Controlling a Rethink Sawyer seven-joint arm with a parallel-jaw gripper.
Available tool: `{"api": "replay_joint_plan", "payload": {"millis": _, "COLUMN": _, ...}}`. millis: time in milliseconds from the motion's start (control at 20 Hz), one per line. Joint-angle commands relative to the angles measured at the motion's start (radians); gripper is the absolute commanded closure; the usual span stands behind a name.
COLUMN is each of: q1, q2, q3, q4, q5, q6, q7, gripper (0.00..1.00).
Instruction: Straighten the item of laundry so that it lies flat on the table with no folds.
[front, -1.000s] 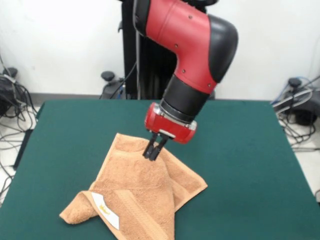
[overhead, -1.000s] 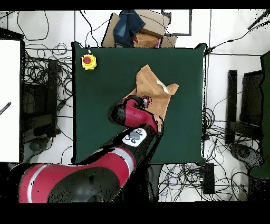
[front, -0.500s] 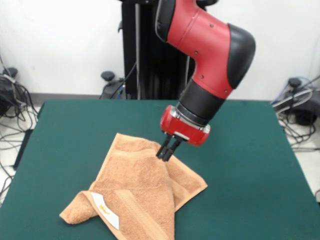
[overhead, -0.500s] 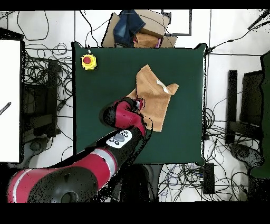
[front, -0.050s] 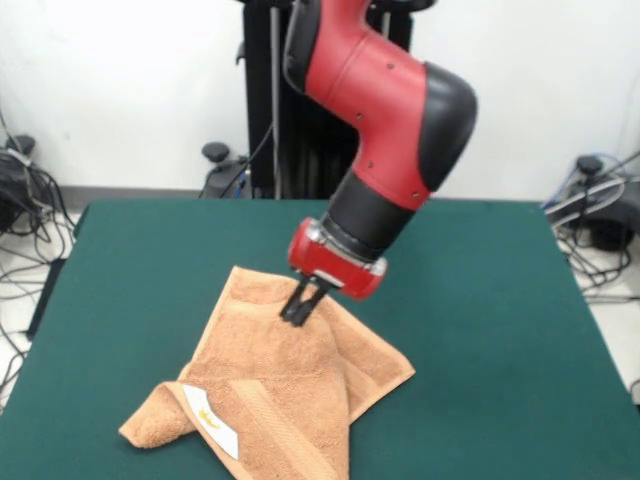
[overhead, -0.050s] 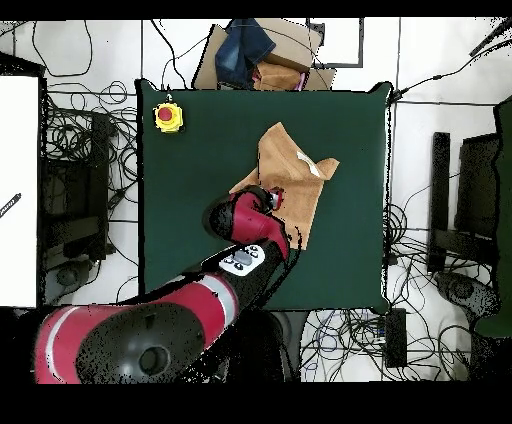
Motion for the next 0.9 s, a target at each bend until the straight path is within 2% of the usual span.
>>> {"api": "replay_joint_plan", "payload": {"millis": 50, "q1": -0.014, "q2": 0.066, "q3": 0.096, "q4": -0.018, "q5": 0.056, "q6": -0.041, "q7": 0.262, "gripper": 1.0}}
{"api": "replay_joint_plan", "payload": {"millis": 250, "q1": 0.063, "q2": 0.101, "q3": 0.026, "q4": -0.035, "q5": 0.153, "q6": 0.034, "q7": 0.278, "gripper": 1.0}}
{"api": "replay_joint_plan", "payload": {"millis": 400, "q1": 0.117, "q2": 0.074, "q3": -0.033, "q4": -0.035, "q5": 0.181, "q6": 0.16, "q7": 0.276, "gripper": 1.0}}
{"api": "replay_joint_plan", "payload": {"millis": 700, "q1": 0.185, "q2": -0.087, "q3": -0.155, "q4": -0.014, "q5": 0.117, "q6": 0.524, "q7": 0.29, "gripper": 1.0}}
{"api": "replay_joint_plan", "payload": {"millis": 900, "q1": 0.205, "q2": -0.1, "q3": -0.199, "q4": -0.061, "q5": 0.102, "q6": 0.652, "q7": 0.324, "gripper": 1.0}}
